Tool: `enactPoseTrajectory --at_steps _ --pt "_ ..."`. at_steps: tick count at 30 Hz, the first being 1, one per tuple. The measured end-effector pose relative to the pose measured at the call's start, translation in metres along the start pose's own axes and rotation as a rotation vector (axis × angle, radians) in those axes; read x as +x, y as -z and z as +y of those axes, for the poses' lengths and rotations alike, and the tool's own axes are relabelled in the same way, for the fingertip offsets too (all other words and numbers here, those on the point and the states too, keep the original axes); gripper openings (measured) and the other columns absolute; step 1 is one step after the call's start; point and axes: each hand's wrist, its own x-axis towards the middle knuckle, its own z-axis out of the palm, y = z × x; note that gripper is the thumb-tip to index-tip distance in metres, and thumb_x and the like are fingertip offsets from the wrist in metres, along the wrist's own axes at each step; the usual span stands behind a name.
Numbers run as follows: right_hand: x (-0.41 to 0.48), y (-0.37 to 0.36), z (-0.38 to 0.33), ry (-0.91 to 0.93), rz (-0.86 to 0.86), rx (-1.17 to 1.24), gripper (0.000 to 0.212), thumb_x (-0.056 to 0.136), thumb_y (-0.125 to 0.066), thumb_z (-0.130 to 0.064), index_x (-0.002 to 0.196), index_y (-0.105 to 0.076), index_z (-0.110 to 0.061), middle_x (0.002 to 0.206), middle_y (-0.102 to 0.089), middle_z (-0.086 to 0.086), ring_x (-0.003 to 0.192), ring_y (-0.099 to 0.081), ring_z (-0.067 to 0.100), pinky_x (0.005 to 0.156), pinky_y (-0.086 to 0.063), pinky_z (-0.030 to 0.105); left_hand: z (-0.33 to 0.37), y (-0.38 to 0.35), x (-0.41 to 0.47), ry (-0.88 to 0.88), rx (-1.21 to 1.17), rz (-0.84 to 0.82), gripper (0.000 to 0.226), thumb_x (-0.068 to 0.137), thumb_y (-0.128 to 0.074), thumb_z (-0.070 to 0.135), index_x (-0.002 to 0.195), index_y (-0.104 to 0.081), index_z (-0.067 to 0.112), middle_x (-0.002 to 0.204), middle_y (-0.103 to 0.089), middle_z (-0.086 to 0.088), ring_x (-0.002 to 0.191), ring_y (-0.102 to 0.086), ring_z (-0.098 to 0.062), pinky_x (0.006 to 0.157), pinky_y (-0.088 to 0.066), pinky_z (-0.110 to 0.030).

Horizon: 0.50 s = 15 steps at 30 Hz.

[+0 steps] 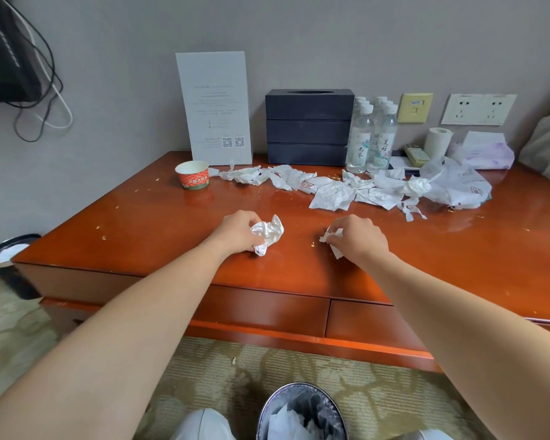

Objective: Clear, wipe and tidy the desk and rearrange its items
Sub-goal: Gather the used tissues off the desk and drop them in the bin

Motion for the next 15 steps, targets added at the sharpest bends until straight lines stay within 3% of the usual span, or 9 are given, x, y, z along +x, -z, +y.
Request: enactPoseTrajectory --at_steps 5,11,15 --pt "-0.003 -0.001 -0.007 -0.04 0.006 -0.018 0.031 0.085 -0.063 -0.055 0.107 -0.068 -0.034 0.105 -0.063 0.002 0.101 -0.061 0.03 0.074 -0.042 0.031 -0.004 0.0 0.002 0.021 -0.017 0.006 0.033 0.088 -0.071 0.012 0.119 -0.063 0.02 0.106 -0.064 -0.002 0.097 -0.065 -0.02 0.089 -0.057 -0.039" --pt "0.0 -0.006 -0.012 -0.053 0.046 -0.024 0.02 0.092 -0.059 -0.043 0.106 -0.068 -0.032 0.101 -0.065 0.004 0.096 -0.059 0.031 0.075 -0.04 0.033 -0.009 0.0 0.008 0.038 -0.044 0.005 0.034 0.088 -0.072 0.014 0.119 -0.062 0.022 0.107 -0.062 0.0 0.09 -0.064 -0.016 0.077 -0.056 -0.029" --pt "0.005 -0.01 -0.014 -0.053 0.006 -0.119 0.03 0.097 -0.052 -0.042 0.11 -0.063 -0.018 0.109 -0.064 0.011 0.102 -0.06 0.036 0.078 -0.04 0.036 -0.012 -0.003 0.009 0.052 -0.097 -0.001 0.036 0.085 -0.075 0.012 0.118 -0.064 0.021 0.111 -0.065 -0.004 0.097 -0.065 -0.02 0.089 -0.058 -0.04"
